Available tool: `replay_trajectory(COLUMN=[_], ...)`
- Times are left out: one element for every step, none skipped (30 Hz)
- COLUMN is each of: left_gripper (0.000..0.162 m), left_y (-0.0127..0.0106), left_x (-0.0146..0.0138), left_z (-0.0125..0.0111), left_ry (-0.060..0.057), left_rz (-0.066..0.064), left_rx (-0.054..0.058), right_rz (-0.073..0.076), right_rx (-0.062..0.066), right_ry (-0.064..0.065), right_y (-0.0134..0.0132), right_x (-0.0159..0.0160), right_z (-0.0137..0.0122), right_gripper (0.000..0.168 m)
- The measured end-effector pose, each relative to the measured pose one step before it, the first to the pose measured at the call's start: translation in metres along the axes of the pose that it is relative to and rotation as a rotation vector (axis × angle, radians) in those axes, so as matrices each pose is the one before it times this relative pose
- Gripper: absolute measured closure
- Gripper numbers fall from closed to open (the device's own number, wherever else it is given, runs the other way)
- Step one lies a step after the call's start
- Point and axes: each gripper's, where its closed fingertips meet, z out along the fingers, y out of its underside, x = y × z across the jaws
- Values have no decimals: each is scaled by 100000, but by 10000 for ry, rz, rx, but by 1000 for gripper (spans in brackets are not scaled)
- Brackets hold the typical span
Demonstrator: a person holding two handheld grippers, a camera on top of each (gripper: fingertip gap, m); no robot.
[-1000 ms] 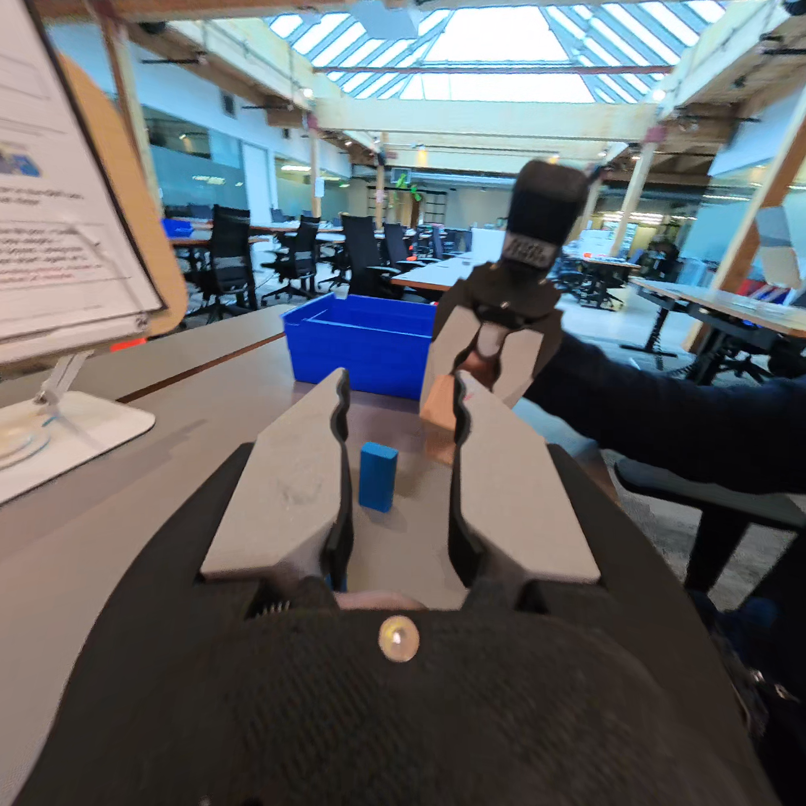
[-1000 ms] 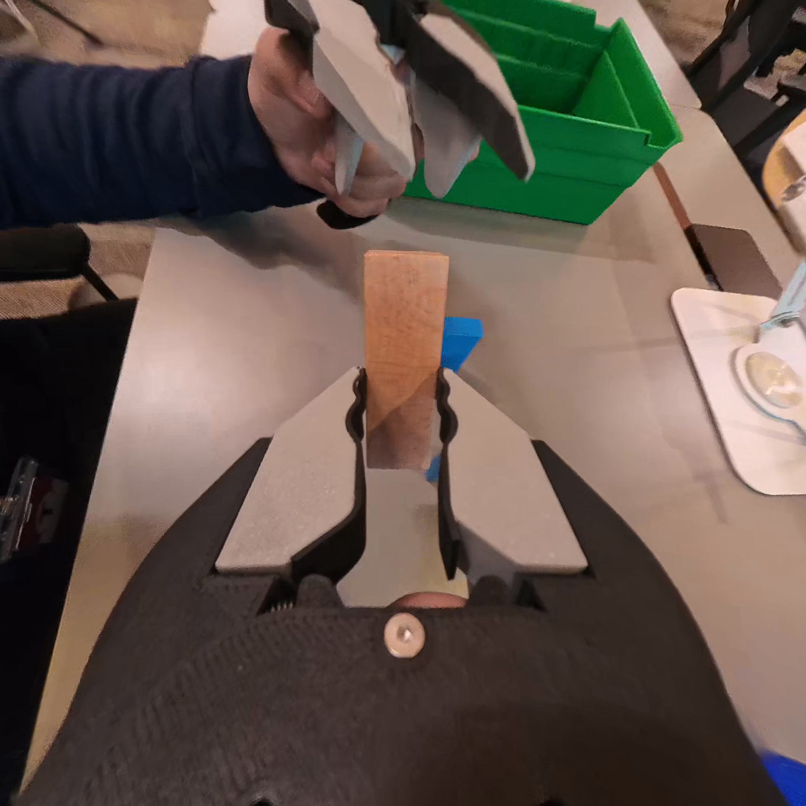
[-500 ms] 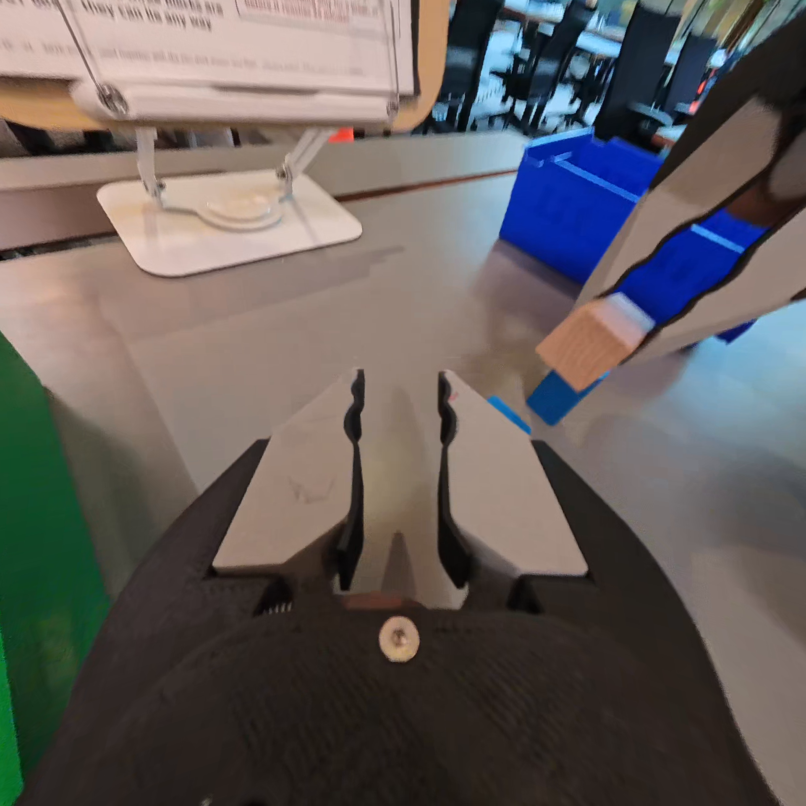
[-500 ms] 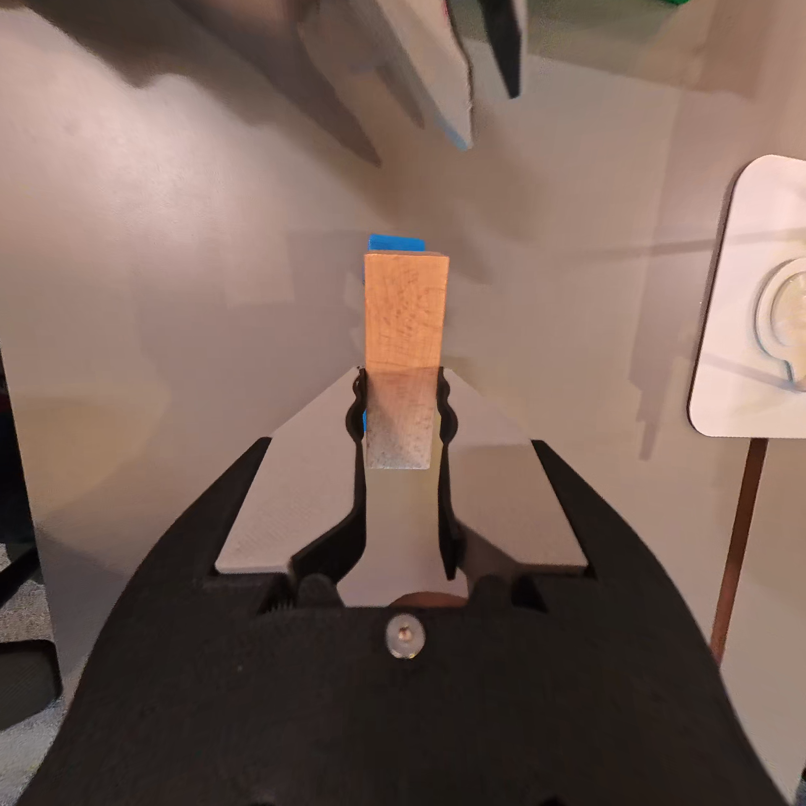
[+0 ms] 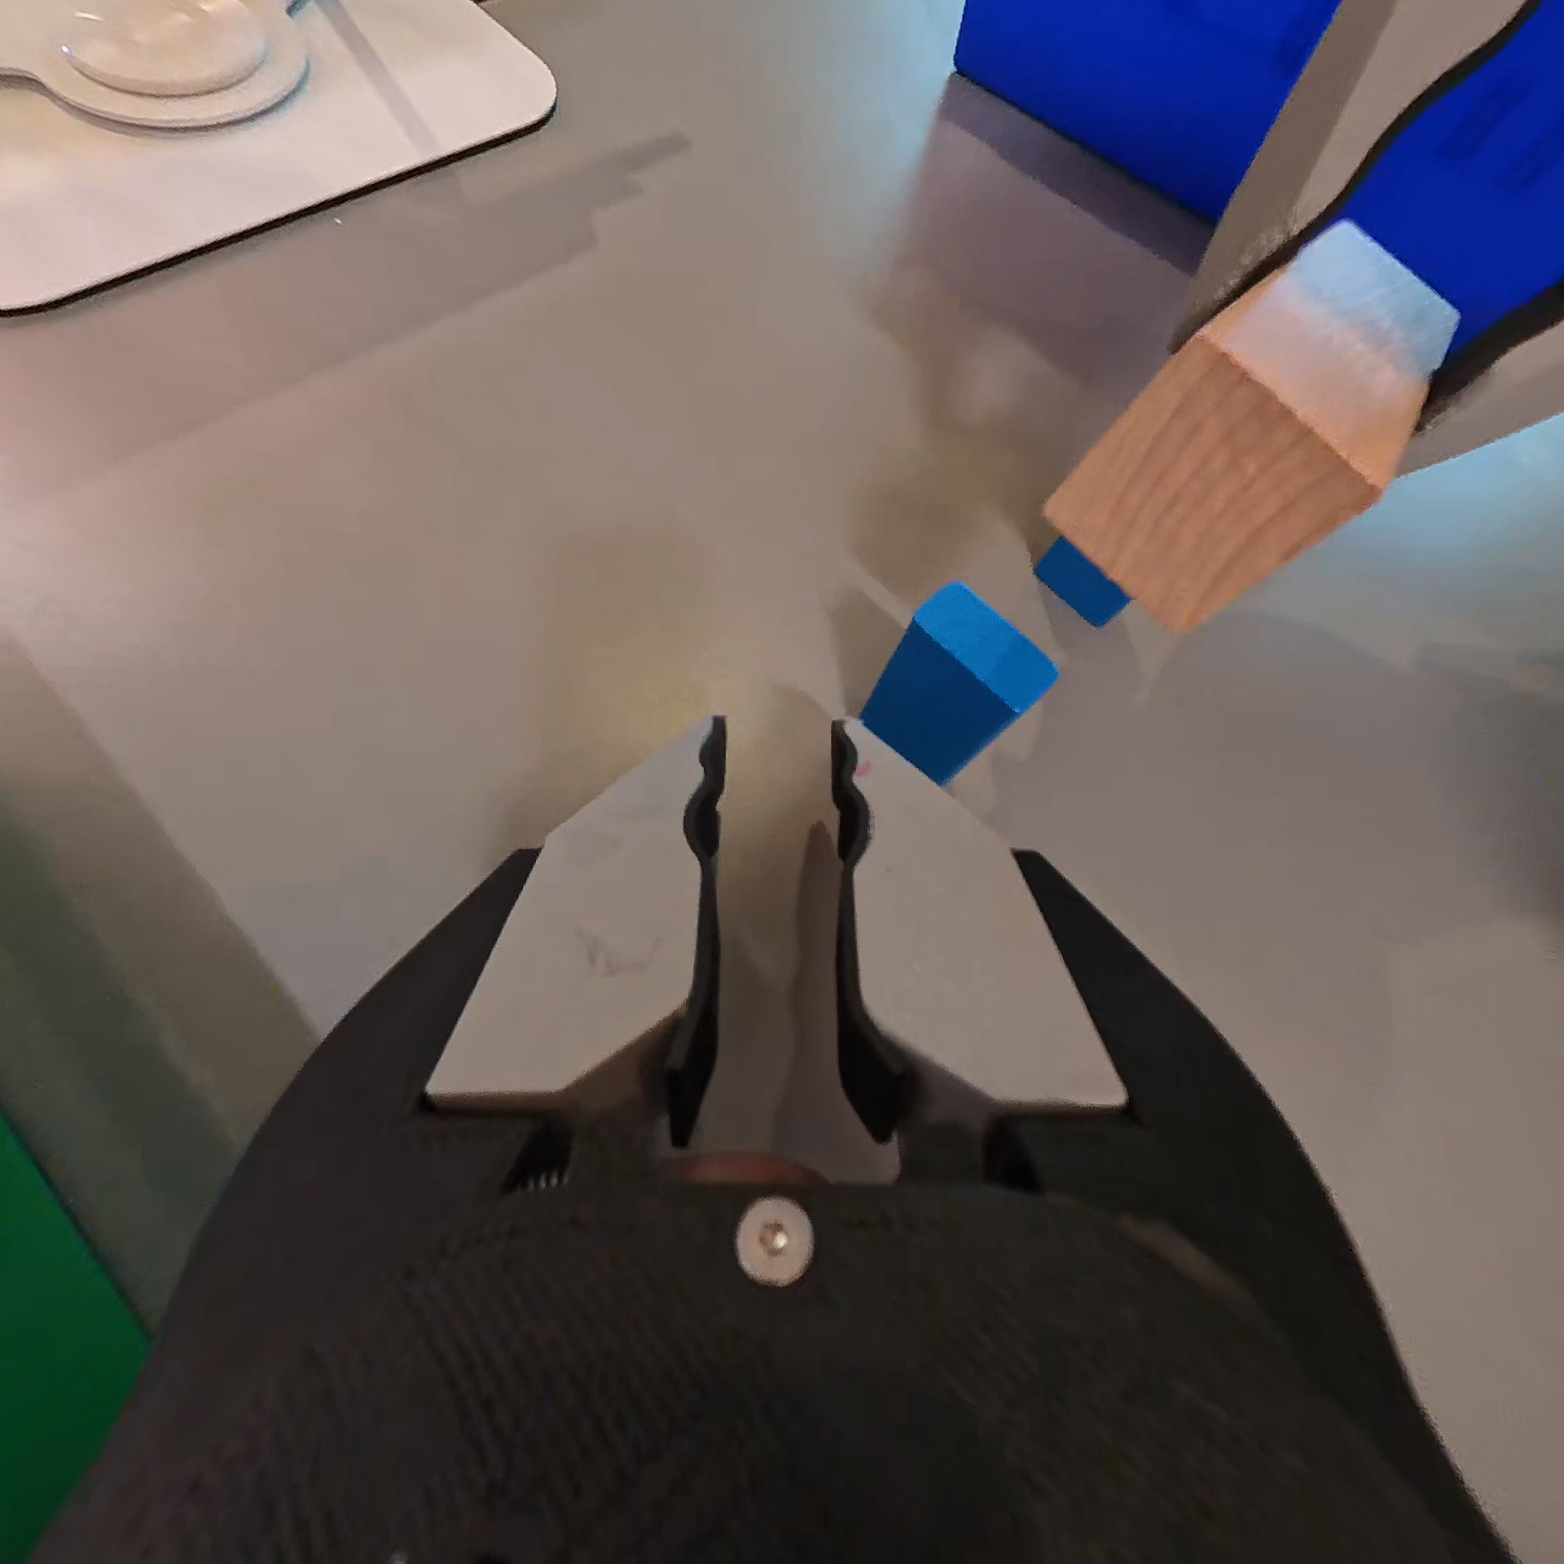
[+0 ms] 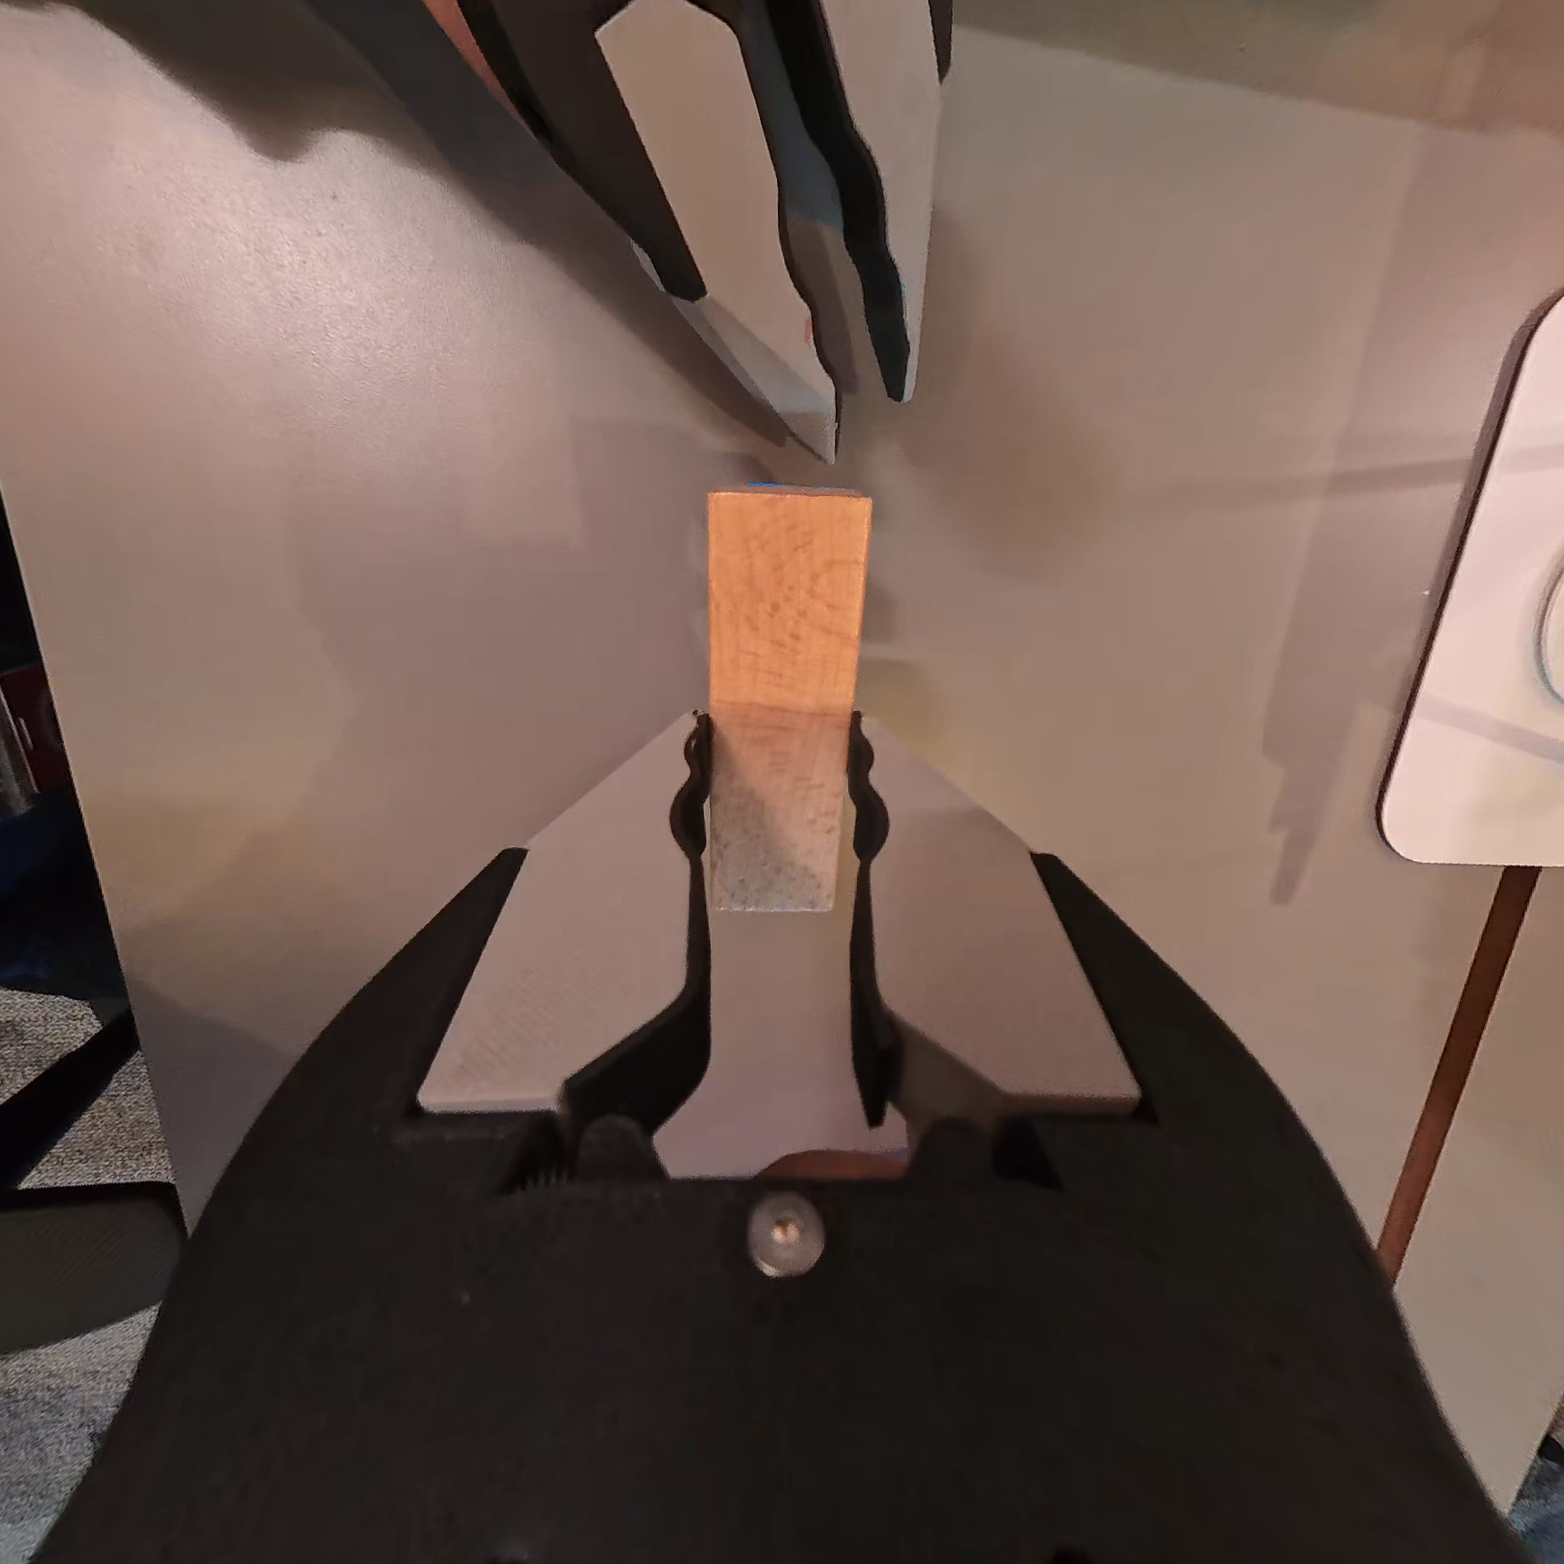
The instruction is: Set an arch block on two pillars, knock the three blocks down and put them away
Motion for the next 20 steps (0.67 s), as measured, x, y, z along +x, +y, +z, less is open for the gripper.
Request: replay_trajectory(left_gripper=[140, 140, 139, 138, 136, 135, 134, 134, 134, 134, 133, 133, 133, 133, 133, 133, 133, 133, 133, 133], left_y=[52, 125, 105, 91, 54, 12, -14, -35, -40, -30, -20, -21, 14, 31, 77, 143, 173, 119, 45, 31], left_x=[205, 268, 176, 69, 14, -6, 5, 31, 3, -39, -7, 33, 31, 3, -12, -6, -17, -20, -27, 18], left_z=[140, 169, 160, 127, 85, 40, 22, 2, 14, 14, 20, 41, 64, 100, 117, 122, 130, 106, 69, 43], left_ry=[87, 113, 60, -12, -43, -34, 0, 29, 14, -15, -12, 5, -5, -27, -40, -45, -44, -54, -52, -7], left_rz=[14, 9, 22, 47, 60, 36, -6, -29, -35, -15, 19, 30, 27, 48, 72, 70, 62, 61, 55, 23], left_rx=[-33, -79, -79, -62, -42, -8, 11, 18, 25, 16, 10, 11, -3, -23, -45, -83, -103, -78, -33, -12], right_rz=[23, 46, 45, 23, 2, -6, -9, -3, -3, 5, 6, -6, 5, 14, -1, -9, -7, -9, 5, 16], right_rx=[-23, -42, -44, -50, -60, -78, -75, -63, -37, -35, -40, -26, -2, 7, 4, -11, -25, -27, -23, -18], right_ry=[4, -2, -13, -17, -2, 26, 32, 10, 6, 5, 3, 13, 10, -12, -13, -20, -16, -11, -1, -8], right_y=[38, 76, 77, 70, 83, 77, 72, 57, 20, 30, 47, 33, -6, -23, -10, 5, 16, 3, 8, -8], right_x=[24, 34, 27, -4, -11, 29, 31, 10, 21, 30, 39, 36, 42, 8, -10, -40, -19, -4, 27, 26], right_z=[71, 79, 90, 85, 73, 69, 59, 58, 58, 57, 73, 57, 36, 23, 5, 3, -2, -9, -6, 2], right_gripper=[139, 139, 139, 139, 139, 139, 139, 139, 139, 139, 139, 139, 139, 139, 139, 139, 139, 139, 139, 139])
